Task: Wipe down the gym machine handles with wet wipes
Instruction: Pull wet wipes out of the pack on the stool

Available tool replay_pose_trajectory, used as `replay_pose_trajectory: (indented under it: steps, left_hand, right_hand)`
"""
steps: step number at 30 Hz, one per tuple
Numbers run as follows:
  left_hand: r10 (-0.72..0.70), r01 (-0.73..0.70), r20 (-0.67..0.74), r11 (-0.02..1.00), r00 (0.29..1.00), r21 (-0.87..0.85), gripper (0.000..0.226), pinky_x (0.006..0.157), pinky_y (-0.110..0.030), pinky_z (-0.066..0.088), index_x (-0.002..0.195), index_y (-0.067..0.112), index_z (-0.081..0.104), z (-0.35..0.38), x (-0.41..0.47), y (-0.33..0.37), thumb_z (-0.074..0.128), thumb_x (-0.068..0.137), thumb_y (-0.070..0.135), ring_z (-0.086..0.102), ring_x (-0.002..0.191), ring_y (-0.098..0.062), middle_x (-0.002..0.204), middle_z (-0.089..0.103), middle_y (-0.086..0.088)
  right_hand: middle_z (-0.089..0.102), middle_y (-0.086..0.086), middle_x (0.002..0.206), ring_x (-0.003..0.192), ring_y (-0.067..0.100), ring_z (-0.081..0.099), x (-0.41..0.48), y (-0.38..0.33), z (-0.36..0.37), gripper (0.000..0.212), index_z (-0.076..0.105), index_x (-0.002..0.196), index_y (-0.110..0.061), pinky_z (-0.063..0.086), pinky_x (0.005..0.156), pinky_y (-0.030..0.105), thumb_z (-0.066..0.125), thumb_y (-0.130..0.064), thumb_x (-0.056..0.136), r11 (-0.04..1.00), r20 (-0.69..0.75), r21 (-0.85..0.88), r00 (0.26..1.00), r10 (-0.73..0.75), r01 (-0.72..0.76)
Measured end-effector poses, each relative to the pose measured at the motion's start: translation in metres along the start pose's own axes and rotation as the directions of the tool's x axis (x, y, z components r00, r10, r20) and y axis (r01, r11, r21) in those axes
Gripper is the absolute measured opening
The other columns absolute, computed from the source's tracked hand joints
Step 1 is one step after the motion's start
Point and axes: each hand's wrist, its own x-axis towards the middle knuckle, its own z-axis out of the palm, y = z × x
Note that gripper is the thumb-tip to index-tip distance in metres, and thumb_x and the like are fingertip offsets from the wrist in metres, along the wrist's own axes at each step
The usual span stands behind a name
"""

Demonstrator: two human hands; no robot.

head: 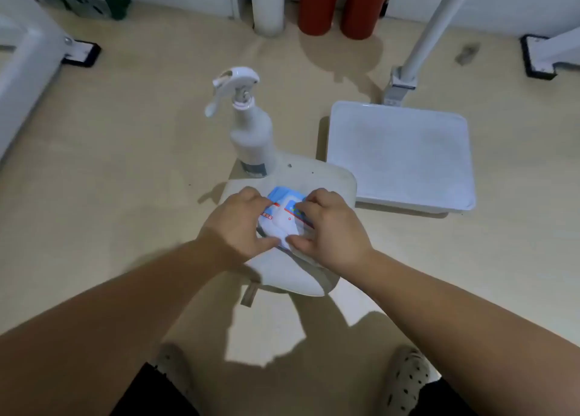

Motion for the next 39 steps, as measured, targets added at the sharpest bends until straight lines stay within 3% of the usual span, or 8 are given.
replay_pose_trajectory:
  steps: [4, 10, 13, 17, 23, 29, 33, 39]
  left_hand:
    - [-0.026, 0.026, 0.001, 0.997, 1.0, 0.066, 0.063, 0.073, -0.031, 0.04, 0.108, 0.022, 0.068, -0.01, 0.014, 0.009, 0.076, 0.06, 0.063, 0.051, 0.089, -0.019, 0.097, 0.053, 0.001]
    - [-0.052, 0.053, -0.054, 0.998, 0.997, 0.023, 0.052, 0.071, -0.029, 0.036, 0.094, 0.02, 0.073, -0.008, 0.015, 0.005, 0.083, 0.061, 0.06, 0.055, 0.088, -0.02, 0.09, 0.053, 0.001]
    - [-0.04, 0.042, -0.053, 0.998, 0.998, 0.049, 0.05, 0.07, -0.029, 0.035, 0.094, 0.018, 0.072, -0.007, 0.016, 0.009, 0.084, 0.063, 0.056, 0.054, 0.085, -0.02, 0.09, 0.054, 0.0]
    - [0.017, -0.012, -0.049, 0.995, 0.999, 0.102, 0.055, 0.071, -0.029, 0.041, 0.106, 0.023, 0.068, -0.018, 0.018, 0.017, 0.085, 0.065, 0.055, 0.053, 0.086, -0.018, 0.098, 0.058, 0.001]
    - [0.239, -0.239, -0.034, 0.971, 0.97, 0.019, 0.053, 0.075, -0.027, 0.043, 0.101, 0.02, 0.072, -0.019, 0.022, 0.025, 0.071, 0.067, 0.061, 0.059, 0.087, -0.021, 0.096, 0.061, 0.004]
    - [0.359, -0.354, -0.053, 0.932, 0.932, 0.083, 0.045, 0.069, -0.033, 0.047, 0.085, 0.02, 0.081, 0.003, 0.03, 0.05, 0.058, 0.081, 0.058, 0.064, 0.076, -0.027, 0.08, 0.068, -0.004]
    - [0.263, -0.258, -0.029, 0.958, 0.964, 0.122, 0.037, 0.075, -0.028, 0.034, 0.095, 0.02, 0.078, 0.006, 0.028, 0.065, 0.068, 0.087, 0.054, 0.059, 0.09, -0.023, 0.094, 0.068, -0.003]
    - [0.171, -0.17, 0.003, 0.977, 0.985, 0.131, 0.033, 0.078, -0.031, 0.044, 0.09, 0.023, 0.076, 0.005, 0.029, 0.069, 0.064, 0.089, 0.054, 0.059, 0.089, -0.02, 0.094, 0.067, 0.0]
  right_hand:
    - [0.057, 0.002, 0.078, 0.071, 0.026, 0.051, 0.009, -0.001, -0.004, 0.056, 0.076, 0.086, -0.017, 0.049, 0.06, 0.035, 0.052, -0.065, 0.069, 0.981, -0.069, -0.191, 0.996, -0.049, 0.035]
    - [0.057, -0.001, 0.059, 0.056, 0.026, 0.057, 0.008, 0.004, -0.013, 0.041, 0.069, 0.064, -0.019, 0.039, 0.047, 0.027, 0.055, -0.057, 0.074, 0.988, -0.095, -0.132, 0.991, -0.096, 0.083]
    - [0.071, 0.0, 0.066, 0.062, 0.02, 0.065, 0.018, 0.01, -0.033, 0.028, 0.076, 0.072, -0.016, 0.049, 0.056, 0.03, 0.062, -0.038, 0.081, 0.995, -0.077, 0.035, 0.993, -0.092, 0.095]
    - [0.074, 0.003, 0.075, 0.07, 0.022, 0.065, 0.028, 0.034, -0.047, 0.022, 0.078, 0.081, -0.01, 0.05, 0.067, 0.036, 0.063, -0.02, 0.094, 0.968, -0.118, 0.239, 0.987, 0.109, -0.078]
    - [0.054, -0.006, 0.081, 0.076, 0.018, 0.053, 0.035, 0.064, -0.036, 0.017, 0.07, 0.097, -0.024, 0.038, 0.067, 0.029, 0.076, -0.034, 0.085, 0.959, -0.2, 0.047, 0.938, 0.283, -0.279]
    - [0.07, -0.002, 0.089, 0.081, 0.019, 0.064, 0.022, 0.059, -0.034, 0.008, 0.077, 0.091, -0.02, 0.054, 0.074, 0.04, 0.076, -0.022, 0.083, 0.993, -0.1, 0.084, 0.991, 0.093, -0.085]
    - [0.076, -0.005, 0.101, 0.088, 0.016, 0.065, 0.009, 0.066, -0.037, 0.022, 0.079, 0.102, -0.02, 0.054, 0.08, 0.036, 0.081, -0.029, 0.081, 0.991, -0.026, 0.135, 1.0, 0.007, -0.003]
    - [0.071, -0.005, 0.123, 0.112, 0.015, 0.061, -0.005, 0.073, -0.042, 0.048, 0.077, 0.11, -0.02, 0.049, 0.096, 0.03, 0.089, -0.041, 0.069, 0.984, 0.049, 0.173, 0.998, -0.047, 0.038]
